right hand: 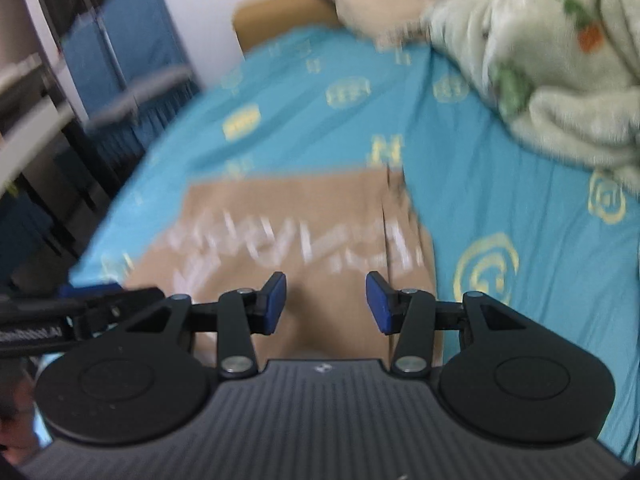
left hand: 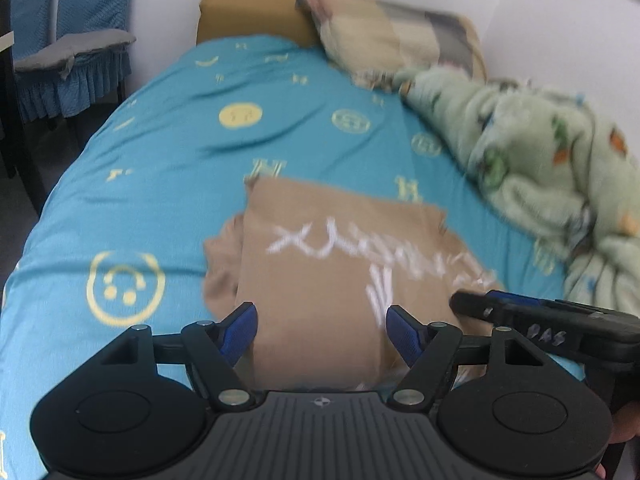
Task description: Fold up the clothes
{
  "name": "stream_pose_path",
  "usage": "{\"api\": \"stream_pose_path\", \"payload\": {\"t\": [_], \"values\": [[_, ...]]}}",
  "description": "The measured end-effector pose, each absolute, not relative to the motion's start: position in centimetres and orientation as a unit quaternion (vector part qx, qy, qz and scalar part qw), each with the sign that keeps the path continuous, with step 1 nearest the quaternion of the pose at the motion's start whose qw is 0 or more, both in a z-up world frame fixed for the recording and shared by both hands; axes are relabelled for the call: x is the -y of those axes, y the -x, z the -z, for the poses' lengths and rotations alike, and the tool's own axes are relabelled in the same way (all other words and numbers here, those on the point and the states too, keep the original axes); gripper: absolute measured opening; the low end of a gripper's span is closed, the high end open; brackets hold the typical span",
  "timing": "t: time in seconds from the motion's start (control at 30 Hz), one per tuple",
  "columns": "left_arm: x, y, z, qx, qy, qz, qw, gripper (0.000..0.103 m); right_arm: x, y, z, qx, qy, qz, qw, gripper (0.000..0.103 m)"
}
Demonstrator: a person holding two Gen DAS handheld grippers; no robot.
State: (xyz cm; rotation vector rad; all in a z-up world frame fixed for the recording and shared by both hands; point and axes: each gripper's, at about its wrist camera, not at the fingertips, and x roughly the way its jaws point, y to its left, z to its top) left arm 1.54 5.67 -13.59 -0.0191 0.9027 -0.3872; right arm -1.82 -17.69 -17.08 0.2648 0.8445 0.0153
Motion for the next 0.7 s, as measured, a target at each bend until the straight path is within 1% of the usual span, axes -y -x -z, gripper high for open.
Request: {"api": "stream_pose_path", "payload": {"t": [0.1,0.17,0.27,0.37,0.43,0.53,0.7], "values": [[-5.3,-0.8,13.9,-0.443,-0.003,0.181,0.878,0.073,17.1,2.0,18.1,-0.419,-0.109,-0.009,0.902,0.046],[-5.6,0.0,13.5,-0.443,0.013,0.179,0.878,0.073,16.8,2.3,18.1,-0.418,-0.1,-0.008,0.903,0.046],[-6.9,1.6,12.3,-0.439,0.063,0.183,0.878,0.073,16.7,2.7,17.9,-0.422,-0.102,-0.005,0.901,0.046],[-8.3,2.9,11.2,-0.432,0.121,0.189,0.873,0.078,16.6,2.9,17.8,-0.425,-0.103,-0.003,0.899,0.046],[-9.0,3.0,11.6,-0.445,0.162,0.188,0.86,0.081,16.5,3.0,17.7,-0.427,-0.104,-0.002,0.898,0.046],[-9.8,2.7,12.5,-0.464,0.214,0.177,0.841,0.081,16.2,3.2,17.7,-0.428,-0.099,0.0,0.899,0.046],[-10.3,0.3,15.8,-0.504,0.302,0.146,0.796,0.081,16.2,3.3,17.7,-0.428,-0.099,0.002,0.899,0.046]]}}
